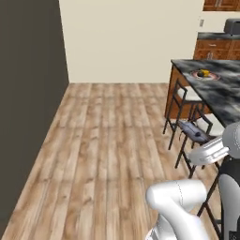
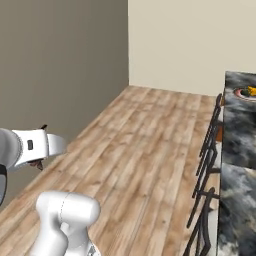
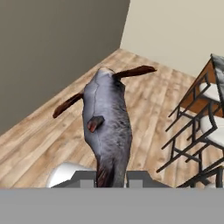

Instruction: Take the cheese, fish, and squash from the fridge and place them on the plate on the dining counter to create an appetizer plate.

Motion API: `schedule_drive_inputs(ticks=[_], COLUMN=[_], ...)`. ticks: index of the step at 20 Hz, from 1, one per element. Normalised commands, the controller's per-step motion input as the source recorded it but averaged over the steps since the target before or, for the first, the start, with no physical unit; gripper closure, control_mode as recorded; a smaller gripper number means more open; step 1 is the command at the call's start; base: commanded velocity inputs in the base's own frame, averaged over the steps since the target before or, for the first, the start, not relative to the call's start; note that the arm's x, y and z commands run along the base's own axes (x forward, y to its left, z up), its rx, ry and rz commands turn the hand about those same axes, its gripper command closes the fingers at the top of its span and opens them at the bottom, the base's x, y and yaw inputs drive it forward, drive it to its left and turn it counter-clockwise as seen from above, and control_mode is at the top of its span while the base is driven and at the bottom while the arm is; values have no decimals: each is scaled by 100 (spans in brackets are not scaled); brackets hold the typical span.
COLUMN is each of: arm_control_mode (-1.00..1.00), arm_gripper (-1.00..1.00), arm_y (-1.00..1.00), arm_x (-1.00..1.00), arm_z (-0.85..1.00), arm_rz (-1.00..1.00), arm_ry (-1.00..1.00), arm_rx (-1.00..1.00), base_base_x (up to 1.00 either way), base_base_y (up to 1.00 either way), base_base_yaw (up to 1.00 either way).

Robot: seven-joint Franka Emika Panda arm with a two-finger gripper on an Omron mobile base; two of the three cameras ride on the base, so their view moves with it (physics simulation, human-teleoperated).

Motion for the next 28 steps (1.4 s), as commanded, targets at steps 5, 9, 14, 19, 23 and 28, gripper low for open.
schedule_drive_inputs(ticks=[5,9,14,19,23,28], arm_control_mode=[100,100,100,100,100,100], arm_gripper=[100,100,100,100,100,100], arm_y=[0,0,0,0,0,0], arm_x=[0,0,0,0,0,0], arm_z=[0,0,0,0,0,0], arm_rz=[0,0,0,0,0,0], arm_ry=[0,0,0,0,0,0], arm_rx=[0,0,0,0,0,0], base_base_x=[72,69,83,97,100,100], base_base_y=[5,0,11,59,73,57], base_base_yaw=[-35,-33,-31,-24,-17,-17])
